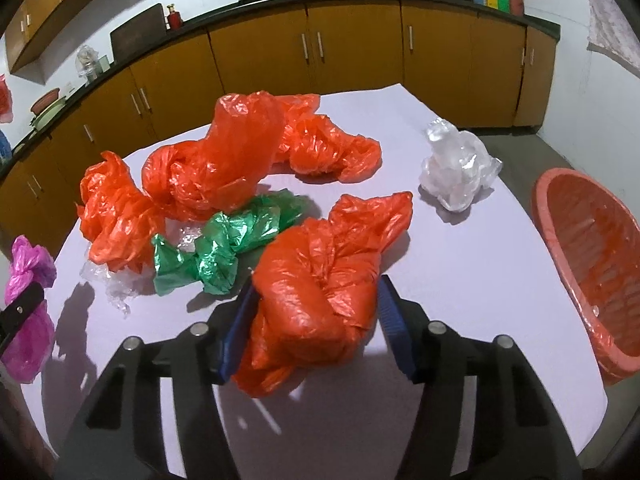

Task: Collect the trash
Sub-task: 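Carry the orange-red bag in the right tool and pink bag in the left tool over the wastebasket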

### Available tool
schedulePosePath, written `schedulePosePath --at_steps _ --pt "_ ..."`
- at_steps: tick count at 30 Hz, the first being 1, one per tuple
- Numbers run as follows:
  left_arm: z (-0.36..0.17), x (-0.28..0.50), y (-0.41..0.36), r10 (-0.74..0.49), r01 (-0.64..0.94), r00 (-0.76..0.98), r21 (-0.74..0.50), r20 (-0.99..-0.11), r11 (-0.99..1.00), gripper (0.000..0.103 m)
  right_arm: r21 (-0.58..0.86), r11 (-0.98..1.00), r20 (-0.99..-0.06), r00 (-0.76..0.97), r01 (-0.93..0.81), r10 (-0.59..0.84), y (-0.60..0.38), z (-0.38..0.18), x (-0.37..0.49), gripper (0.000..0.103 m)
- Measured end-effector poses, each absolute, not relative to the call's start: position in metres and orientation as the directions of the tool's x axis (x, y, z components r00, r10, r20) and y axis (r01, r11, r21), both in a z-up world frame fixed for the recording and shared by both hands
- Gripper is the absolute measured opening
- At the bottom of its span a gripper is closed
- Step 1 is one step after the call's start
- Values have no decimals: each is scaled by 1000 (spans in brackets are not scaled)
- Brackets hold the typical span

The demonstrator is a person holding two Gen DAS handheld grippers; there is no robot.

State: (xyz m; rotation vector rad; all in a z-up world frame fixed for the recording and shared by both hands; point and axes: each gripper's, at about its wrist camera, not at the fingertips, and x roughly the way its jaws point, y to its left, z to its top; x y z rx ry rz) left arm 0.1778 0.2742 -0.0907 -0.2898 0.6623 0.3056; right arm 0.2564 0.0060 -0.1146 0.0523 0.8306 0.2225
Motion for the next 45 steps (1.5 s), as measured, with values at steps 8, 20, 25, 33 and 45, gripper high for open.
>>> schedulePosePath --at_steps 8,20,25,33,45 --pt "-87 179 269 171 -346 755 -164 -633 924 61 142 969 -705 666 -203 243 -3 -107 242 54" --pt "-74 184 217 98 -240 785 -155 -612 958 61 129 969 -653 717 -209 242 -45 -83 207 54" --pt "-70 191 181 42 -167 794 -152 -606 974 61 95 981 -634 750 -166 189 -79 -75 193 54" --pt "-67 205 116 -61 -43 792 -155 -608 987 61 11 999 -602 797 -45 42 -151 -69 176 54" --pt "-63 234 12 -226 161 760 -161 -609 974 61 19 991 -596 798 131 -94 -247 -72 164 54"
